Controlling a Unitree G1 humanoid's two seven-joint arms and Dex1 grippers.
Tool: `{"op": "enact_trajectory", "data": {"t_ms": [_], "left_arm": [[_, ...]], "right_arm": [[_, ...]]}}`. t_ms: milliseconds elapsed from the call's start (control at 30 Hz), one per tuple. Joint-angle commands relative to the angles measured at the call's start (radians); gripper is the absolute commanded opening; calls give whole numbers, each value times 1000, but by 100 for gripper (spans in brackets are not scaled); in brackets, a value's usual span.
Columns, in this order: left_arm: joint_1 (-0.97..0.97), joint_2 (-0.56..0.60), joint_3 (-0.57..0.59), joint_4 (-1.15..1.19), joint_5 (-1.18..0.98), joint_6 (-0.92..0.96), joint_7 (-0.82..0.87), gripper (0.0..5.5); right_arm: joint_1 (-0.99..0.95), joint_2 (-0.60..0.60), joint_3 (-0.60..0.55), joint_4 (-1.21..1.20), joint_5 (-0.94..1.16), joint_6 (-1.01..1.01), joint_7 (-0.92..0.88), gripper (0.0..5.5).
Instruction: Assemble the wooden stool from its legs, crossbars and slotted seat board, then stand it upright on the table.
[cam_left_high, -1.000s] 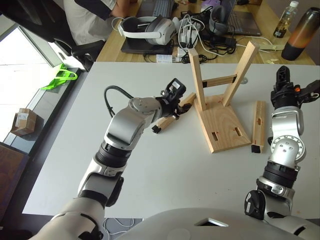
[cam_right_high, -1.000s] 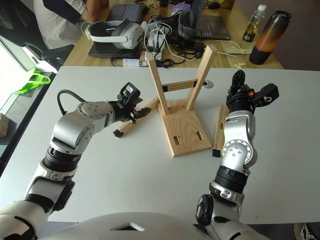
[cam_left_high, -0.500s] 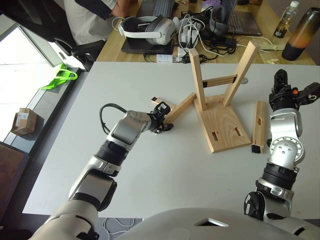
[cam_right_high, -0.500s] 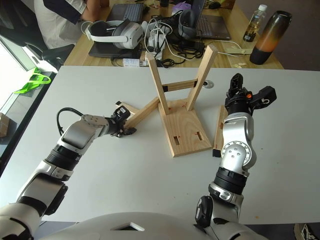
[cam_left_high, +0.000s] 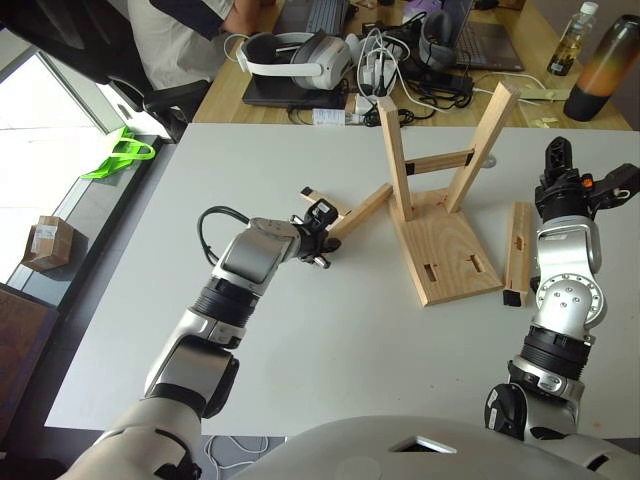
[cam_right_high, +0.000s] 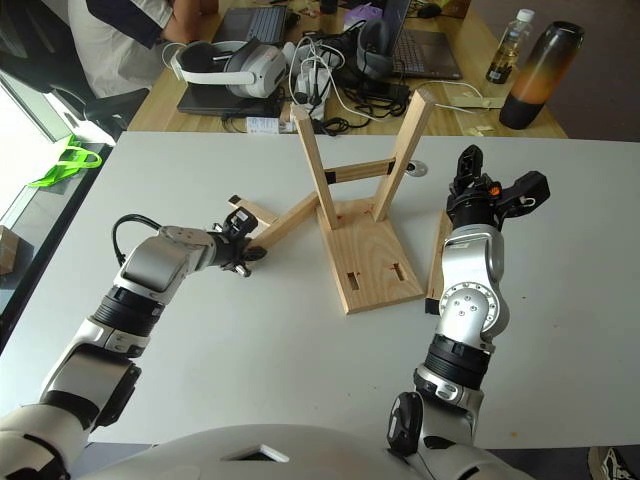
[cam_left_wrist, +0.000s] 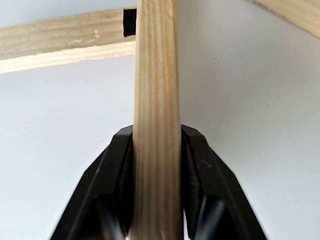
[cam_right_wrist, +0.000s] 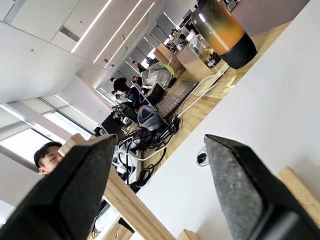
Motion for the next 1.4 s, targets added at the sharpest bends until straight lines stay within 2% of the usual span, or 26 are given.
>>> {"op": "enact_trajectory", "data": {"t_ms": [33, 133, 233, 300, 367, 433, 500, 600, 700, 1033, 1067, 1400], "left_arm": [[1, 1, 62, -61, -22, 38, 15, 103], [4, 31, 196, -140, -45, 80, 58, 103], [30, 185, 388, -163, -2, -2, 120, 103], [32, 264, 491, -52, 46, -144, 204, 103], [-32, 293, 546, 37, 92, -346, 312, 103], [-124, 291, 502, 99, 182, -598, 431, 103], [-195, 252, 416, 131, 286, -809, 541, 103], [-257, 198, 294, 167, 421, -1042, 648, 103], [-266, 155, 207, 186, 520, -1208, 711, 103], [-200, 92, 142, 150, 650, -1313, 771, 103], [-196, 87, 137, 146, 655, -1310, 769, 103], [-203, 68, 128, 139, 693, -1299, 763, 103]], "right_arm": [[-15, -23, 1, -10, -15, 17, -3, 332], [-52, -79, 21, -36, -40, 37, 26, 332], [-166, -266, 19, -54, -88, 168, 8, 332], [-336, -377, -22, 6, -113, 185, -14, 366], [-578, -398, 4, 96, -83, 203, 19, 404], [-786, -251, 65, 184, 21, 250, 38, 435], [-894, -43, 79, 271, 151, 261, 29, 465], [-935, 163, 42, 324, 302, 212, -1, 515], [-931, 281, 39, 326, 368, 150, 0, 540], [-929, 338, 134, 405, 405, 64, 33, 540], [-919, 339, 149, 407, 383, 49, 23, 508], [-824, 385, 256, 375, 289, -45, -59, 345]]}}
